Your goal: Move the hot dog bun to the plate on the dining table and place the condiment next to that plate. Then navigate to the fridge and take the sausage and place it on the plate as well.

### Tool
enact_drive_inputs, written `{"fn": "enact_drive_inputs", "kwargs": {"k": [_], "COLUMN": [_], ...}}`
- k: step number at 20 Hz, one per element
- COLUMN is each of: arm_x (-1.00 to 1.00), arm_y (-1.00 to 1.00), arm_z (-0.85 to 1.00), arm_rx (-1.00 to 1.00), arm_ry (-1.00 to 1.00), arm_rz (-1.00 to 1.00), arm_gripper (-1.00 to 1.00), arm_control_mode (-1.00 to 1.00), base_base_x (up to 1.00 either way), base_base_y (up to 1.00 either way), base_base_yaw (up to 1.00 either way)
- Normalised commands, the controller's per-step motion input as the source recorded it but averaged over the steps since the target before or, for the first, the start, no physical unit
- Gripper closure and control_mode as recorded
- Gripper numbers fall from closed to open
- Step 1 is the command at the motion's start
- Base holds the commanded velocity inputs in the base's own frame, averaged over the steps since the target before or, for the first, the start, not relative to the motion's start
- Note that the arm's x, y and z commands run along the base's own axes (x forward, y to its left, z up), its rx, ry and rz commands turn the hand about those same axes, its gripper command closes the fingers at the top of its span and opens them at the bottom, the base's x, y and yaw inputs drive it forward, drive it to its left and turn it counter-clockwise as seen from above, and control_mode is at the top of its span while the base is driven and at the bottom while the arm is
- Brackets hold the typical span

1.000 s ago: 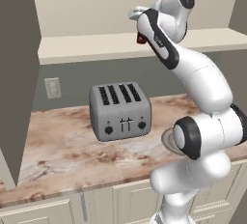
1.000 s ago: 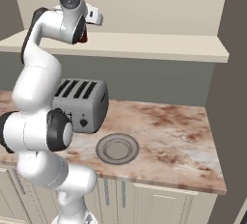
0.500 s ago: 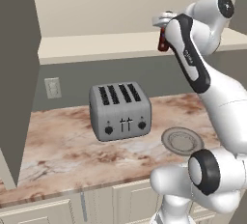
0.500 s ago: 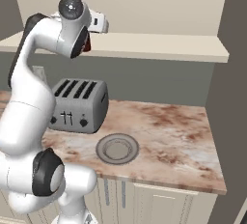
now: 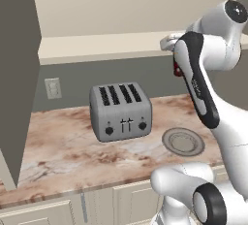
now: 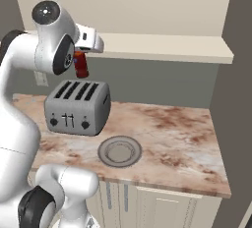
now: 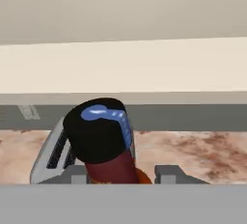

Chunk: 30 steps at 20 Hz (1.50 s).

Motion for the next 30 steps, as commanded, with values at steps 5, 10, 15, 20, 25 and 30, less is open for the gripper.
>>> {"fn": "enact_drive_inputs", "kwargs": {"k": [5,10,15,20,25,30], "arm_x": [-0.10,0.00,0.00,0.00,0.00,0.00], "arm_y": [0.00,0.00,0.00,0.00,0.00,0.00], "arm_z": [-0.12,0.00,0.00,0.00,0.00,0.00], "arm_rx": [-0.03,0.00,0.00,0.00,0.00,0.00], "arm_ry": [0.03,0.00,0.00,0.00,0.00,0.00], "arm_rz": [-0.01,0.00,0.00,0.00,0.00,0.00], "arm_gripper": [1.00,1.00,1.00,1.00,1.00,1.00], "arm_control_mode": [1.00,1.00,1.00,1.00,1.00,1.00], "base_base_x": [-0.79,-1.00,-0.92,-0.56,-0.37,0.02], "base_base_y": [-0.08,-0.16,-0.35,-0.23,-0.51,-0.96], "base_base_yaw": [-0.02,-0.04,-0.47,-0.72,-0.69,-0.66]}}
